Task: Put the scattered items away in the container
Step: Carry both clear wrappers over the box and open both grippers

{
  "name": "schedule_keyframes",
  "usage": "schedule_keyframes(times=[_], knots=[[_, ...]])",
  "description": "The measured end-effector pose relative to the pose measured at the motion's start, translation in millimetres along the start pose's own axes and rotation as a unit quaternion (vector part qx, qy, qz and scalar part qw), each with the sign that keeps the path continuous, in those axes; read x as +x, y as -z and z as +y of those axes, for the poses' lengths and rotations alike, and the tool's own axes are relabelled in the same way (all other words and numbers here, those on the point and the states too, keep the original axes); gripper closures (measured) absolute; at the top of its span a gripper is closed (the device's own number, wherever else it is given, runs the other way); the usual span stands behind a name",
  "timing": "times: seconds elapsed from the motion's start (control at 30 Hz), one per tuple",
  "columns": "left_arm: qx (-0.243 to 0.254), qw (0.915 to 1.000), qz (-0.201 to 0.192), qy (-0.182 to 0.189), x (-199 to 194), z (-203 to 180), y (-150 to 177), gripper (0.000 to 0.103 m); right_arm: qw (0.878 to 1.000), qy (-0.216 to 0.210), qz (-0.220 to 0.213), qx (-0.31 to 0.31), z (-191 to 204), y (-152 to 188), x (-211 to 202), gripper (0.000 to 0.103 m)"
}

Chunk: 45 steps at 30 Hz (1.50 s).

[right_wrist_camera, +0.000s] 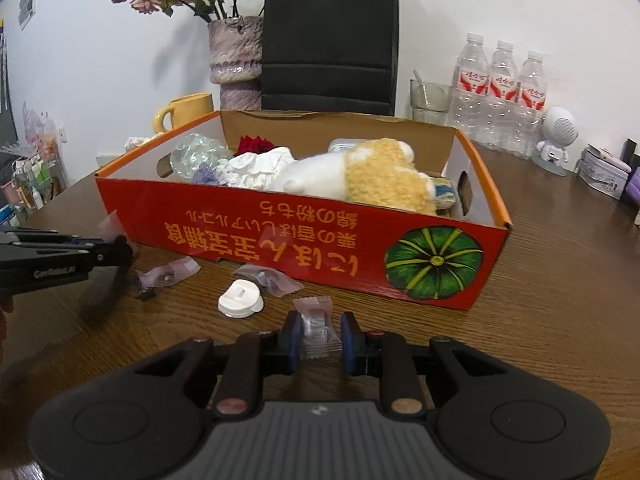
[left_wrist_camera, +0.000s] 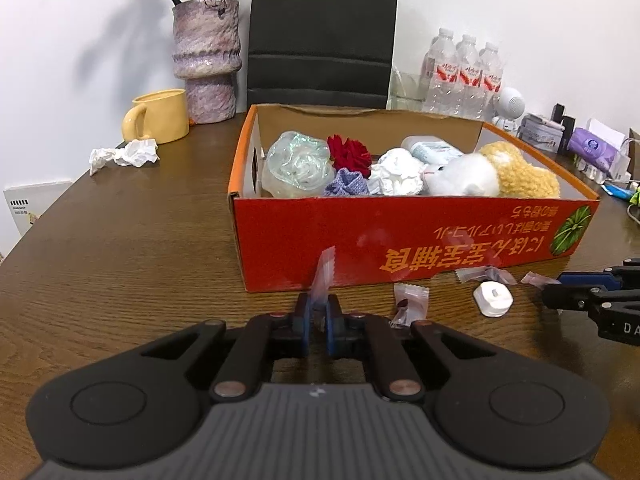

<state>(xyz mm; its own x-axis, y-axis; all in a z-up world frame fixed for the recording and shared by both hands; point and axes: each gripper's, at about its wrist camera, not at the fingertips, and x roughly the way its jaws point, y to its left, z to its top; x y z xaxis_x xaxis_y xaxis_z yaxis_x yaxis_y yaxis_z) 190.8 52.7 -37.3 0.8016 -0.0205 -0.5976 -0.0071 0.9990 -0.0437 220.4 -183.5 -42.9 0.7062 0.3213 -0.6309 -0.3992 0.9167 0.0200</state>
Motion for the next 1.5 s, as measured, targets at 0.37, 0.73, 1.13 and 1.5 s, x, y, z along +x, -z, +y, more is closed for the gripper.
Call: schedule_keyframes(times=[0.37, 0.73, 1.13, 1.5], knots=[[-0.008, 0.9981, -0.050, 0.035, -38, 1, -10, 0.095, 0.999, -0.005, -0.045, 0.003, -2, -11, -33, 0.083], [-0.022, 0.9912, -0.113, 0.066, -33, -10, -84, 0.095, 0.993, -0.006, -0.119, 0.006, -15, -86, -39, 0.083], [-0.051, 0.9959, -0.052, 0.054, 73, -8, -106, 0.095, 0.997, 0.018, -0.069, 0.040, -51, -119, 50, 0.083], [-0.041, 0.9961, -0.072, 0.028, 67, -12, -96, 0.001, 0.998, 0.026, -0.059, 0.012, -41, -118, 50, 0.010]])
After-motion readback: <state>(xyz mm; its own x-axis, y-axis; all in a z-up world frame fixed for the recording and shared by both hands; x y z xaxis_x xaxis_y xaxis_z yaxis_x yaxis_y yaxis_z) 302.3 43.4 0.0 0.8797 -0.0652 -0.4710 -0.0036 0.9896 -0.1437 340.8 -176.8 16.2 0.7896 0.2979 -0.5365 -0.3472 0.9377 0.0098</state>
